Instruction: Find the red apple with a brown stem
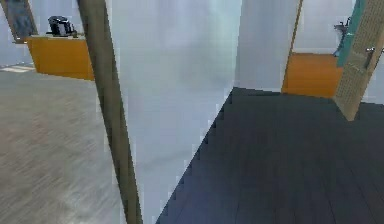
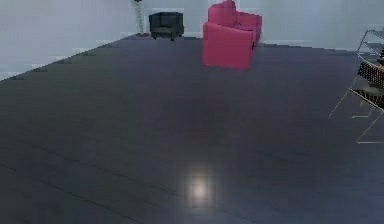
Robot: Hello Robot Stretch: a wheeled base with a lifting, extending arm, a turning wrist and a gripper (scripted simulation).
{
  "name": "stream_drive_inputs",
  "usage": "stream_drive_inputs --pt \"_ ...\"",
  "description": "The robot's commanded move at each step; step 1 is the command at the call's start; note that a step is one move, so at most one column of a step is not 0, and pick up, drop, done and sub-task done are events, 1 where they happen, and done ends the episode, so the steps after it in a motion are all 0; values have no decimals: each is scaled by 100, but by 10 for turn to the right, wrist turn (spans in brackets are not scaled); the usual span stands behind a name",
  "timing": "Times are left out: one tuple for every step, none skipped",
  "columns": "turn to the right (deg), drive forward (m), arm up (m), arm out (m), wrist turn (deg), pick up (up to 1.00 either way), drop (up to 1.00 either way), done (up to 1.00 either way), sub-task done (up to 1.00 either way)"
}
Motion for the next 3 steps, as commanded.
stream_drive_inputs --pt "90 0 0 0 0 0 0 0 0" --pt "0 20 0 0 0 0 0 0 0" --pt "-450 0 0 0 0 0 0 0 0"
